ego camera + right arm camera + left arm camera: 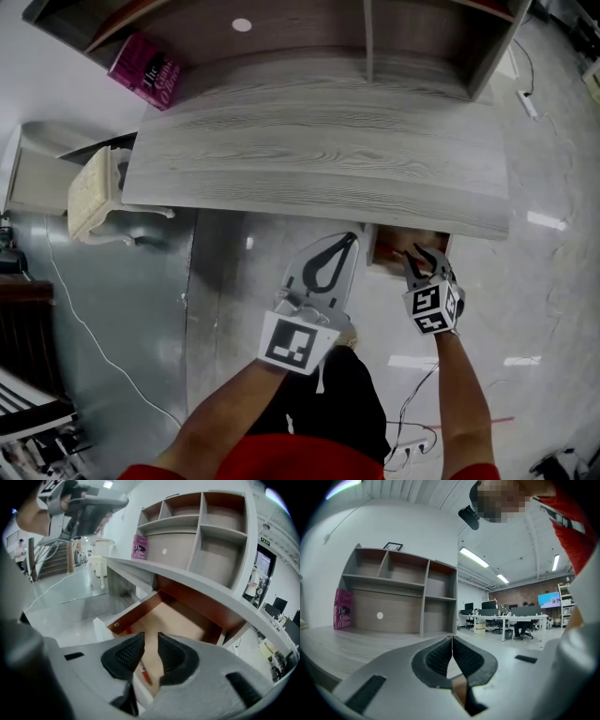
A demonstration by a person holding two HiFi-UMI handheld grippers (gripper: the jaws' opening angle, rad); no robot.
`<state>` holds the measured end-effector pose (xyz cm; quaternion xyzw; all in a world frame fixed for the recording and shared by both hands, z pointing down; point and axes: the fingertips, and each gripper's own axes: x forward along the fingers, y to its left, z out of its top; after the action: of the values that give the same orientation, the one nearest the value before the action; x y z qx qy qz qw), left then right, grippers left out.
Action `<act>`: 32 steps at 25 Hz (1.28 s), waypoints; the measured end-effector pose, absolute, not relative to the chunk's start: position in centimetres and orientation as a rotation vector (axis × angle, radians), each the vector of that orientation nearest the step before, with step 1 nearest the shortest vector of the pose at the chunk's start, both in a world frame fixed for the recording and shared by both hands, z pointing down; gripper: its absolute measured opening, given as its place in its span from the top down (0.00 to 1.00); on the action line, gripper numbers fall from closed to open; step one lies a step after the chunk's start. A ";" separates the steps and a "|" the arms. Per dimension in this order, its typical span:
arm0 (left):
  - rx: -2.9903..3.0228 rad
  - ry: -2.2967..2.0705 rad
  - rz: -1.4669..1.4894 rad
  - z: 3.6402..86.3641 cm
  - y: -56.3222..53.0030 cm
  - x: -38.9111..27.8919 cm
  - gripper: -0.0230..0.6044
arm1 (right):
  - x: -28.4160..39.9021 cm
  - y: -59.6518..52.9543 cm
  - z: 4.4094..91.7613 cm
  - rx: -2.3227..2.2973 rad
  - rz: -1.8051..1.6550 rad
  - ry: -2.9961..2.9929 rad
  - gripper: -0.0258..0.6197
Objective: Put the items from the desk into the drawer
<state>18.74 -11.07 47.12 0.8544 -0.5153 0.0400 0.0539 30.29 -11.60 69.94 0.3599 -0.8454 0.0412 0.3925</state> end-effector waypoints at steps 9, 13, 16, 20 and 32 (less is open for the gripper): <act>2.654 -1.522 0.126 46.1 -10.2 19.8 0.95 | 29.2 -11.0 63.6 1.012 0.087 -2.296 0.86; 2.682 -1.492 0.123 45.1 -9.0 19.8 0.95 | 28.3 -10.2 58.4 1.094 0.082 -2.404 0.88; 2.713 -1.476 0.110 44.0 -8.2 19.5 0.95 | 27.4 -9.5 54.4 1.141 0.076 -2.472 0.90; 2.744 -1.459 0.106 42.5 -6.9 18.9 0.95 | 26.1 -8.5 49.6 1.198 0.080 -2.545 0.92; 2.850 -1.372 0.003 35.0 -2.2 16.2 0.95 | 22.1 -2.5 36.9 1.326 -0.023 -2.708 0.95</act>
<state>16.19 -2.16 35.03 0.9009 -0.4339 0.0008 -0.0107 22.07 -2.55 36.89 0.4389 -0.8963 -0.0076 0.0629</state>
